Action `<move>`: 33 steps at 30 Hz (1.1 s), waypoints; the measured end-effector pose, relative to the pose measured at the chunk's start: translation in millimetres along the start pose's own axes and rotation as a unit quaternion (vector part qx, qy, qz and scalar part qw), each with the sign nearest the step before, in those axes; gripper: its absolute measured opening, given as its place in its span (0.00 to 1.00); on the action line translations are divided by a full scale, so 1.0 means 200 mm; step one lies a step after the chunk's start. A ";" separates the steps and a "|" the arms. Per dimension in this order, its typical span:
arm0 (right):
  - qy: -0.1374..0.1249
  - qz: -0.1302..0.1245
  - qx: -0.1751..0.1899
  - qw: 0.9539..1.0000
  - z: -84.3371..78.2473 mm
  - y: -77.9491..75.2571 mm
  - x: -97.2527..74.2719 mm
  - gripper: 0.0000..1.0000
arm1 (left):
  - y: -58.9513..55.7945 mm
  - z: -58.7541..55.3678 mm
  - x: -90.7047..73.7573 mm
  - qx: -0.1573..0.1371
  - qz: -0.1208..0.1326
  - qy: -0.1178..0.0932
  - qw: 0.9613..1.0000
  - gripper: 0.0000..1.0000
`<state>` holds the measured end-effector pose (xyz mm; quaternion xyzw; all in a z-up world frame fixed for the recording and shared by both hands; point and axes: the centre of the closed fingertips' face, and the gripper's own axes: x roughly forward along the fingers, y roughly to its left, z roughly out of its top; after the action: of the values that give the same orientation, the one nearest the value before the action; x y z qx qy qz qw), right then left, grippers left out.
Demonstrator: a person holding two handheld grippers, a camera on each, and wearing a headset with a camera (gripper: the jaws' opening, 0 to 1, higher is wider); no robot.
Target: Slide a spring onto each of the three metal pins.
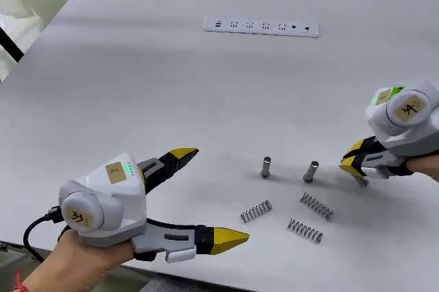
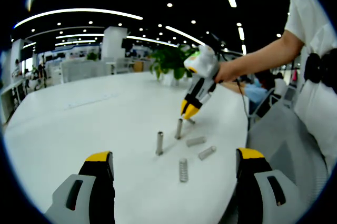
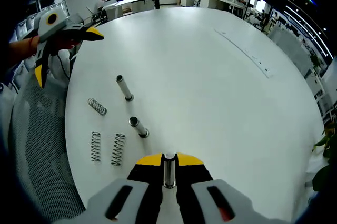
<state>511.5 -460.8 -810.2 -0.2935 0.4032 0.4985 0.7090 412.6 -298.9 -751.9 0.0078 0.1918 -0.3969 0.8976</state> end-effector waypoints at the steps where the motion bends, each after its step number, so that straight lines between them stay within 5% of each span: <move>1: -0.001 -0.001 0.001 1.000 0.00 0.00 -0.01 0.09 | 0.00 0.00 0.00 0.000 0.000 0.000 1.000 0.98; 33: -0.012 -0.015 0.017 1.000 -0.10 -0.03 -0.13 0.09 | -0.01 0.01 0.01 0.002 -0.005 0.001 1.000 0.97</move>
<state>505.7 -492.1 -797.2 -0.2809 0.3989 0.4846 0.7261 412.1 -302.0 -750.0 0.0088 0.1922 -0.4018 0.8953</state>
